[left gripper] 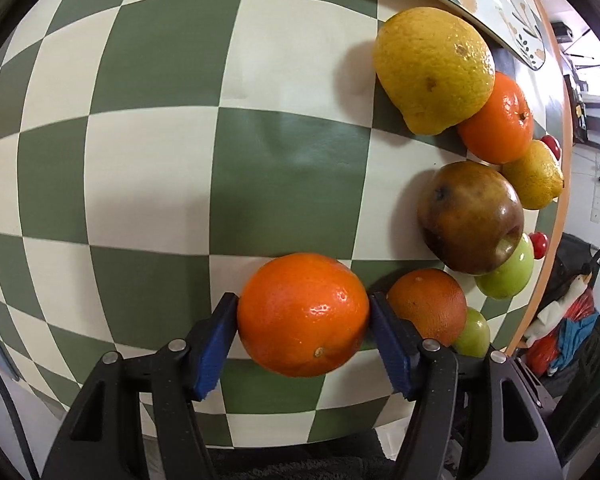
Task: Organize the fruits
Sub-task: 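Lower the orange onto the white plate with the left tool while the right tool sets the apple down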
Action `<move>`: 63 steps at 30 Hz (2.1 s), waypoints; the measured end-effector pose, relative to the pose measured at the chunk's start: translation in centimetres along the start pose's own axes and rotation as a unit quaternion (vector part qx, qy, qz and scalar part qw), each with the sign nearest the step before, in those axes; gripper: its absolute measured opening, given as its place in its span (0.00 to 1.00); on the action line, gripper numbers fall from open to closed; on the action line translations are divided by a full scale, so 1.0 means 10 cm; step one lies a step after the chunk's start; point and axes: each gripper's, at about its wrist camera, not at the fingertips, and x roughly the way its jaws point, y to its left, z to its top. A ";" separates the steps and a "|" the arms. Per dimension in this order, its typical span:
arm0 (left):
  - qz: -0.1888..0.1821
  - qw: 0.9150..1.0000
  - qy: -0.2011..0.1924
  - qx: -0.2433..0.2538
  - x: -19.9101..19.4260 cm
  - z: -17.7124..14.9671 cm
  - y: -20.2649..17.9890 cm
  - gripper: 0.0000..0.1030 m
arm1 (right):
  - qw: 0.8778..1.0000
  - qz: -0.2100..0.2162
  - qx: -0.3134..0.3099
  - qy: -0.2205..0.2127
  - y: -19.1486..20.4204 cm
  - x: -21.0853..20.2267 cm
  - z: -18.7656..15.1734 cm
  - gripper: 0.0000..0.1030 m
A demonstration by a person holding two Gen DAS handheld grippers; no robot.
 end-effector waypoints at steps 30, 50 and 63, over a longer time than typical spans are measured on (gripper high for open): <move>0.000 0.992 -0.128 0.004 -1.47 1.56 -0.69 0.60 | 0.981 0.075 -0.109 -0.145 0.53 -1.61 1.83 0.59; 0.029 0.997 -0.055 -0.038 -0.86 2.66 -0.66 0.61 | 0.982 0.016 -0.171 -0.073 0.85 -0.60 3.29 0.60; 0.040 0.992 -0.119 -0.021 -1.12 2.48 -0.55 0.90 | 0.988 0.020 -0.136 -0.077 0.75 -0.74 3.20 0.89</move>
